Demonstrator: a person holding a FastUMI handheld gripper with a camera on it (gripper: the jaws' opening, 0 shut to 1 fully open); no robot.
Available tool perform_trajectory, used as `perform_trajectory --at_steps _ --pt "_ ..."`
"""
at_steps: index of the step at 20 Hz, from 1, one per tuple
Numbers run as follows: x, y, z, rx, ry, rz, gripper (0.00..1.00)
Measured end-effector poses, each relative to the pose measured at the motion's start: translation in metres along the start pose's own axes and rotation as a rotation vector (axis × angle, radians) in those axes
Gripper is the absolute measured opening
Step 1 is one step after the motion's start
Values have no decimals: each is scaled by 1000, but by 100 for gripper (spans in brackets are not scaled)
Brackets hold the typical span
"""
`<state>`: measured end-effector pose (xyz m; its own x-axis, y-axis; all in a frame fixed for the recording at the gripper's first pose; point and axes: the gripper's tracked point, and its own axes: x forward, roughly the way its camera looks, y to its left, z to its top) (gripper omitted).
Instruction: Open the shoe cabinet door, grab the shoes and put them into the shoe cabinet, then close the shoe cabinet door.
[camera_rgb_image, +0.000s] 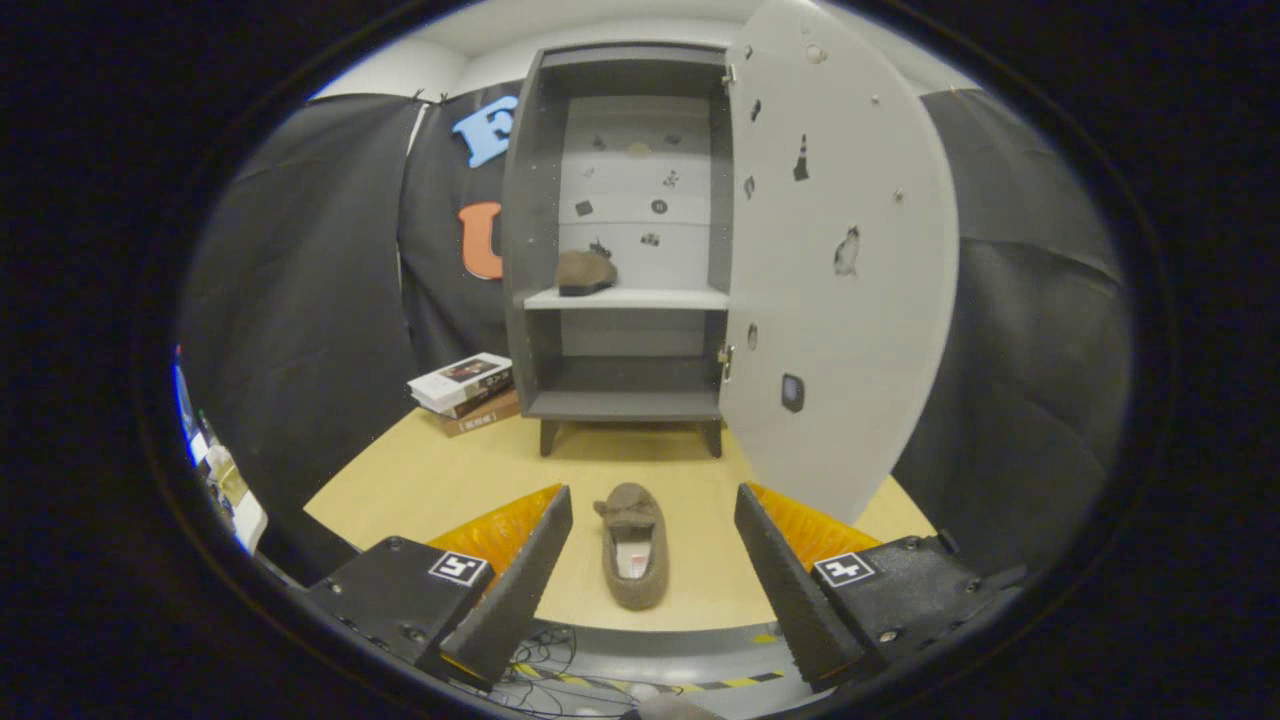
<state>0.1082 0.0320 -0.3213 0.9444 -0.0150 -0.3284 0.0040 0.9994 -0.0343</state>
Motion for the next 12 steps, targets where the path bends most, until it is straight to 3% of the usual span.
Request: perform_trajectory --at_steps 8,12 --pt "119 52 -91 82 210 107 100" --pt "162 48 -127 88 296 93 100"
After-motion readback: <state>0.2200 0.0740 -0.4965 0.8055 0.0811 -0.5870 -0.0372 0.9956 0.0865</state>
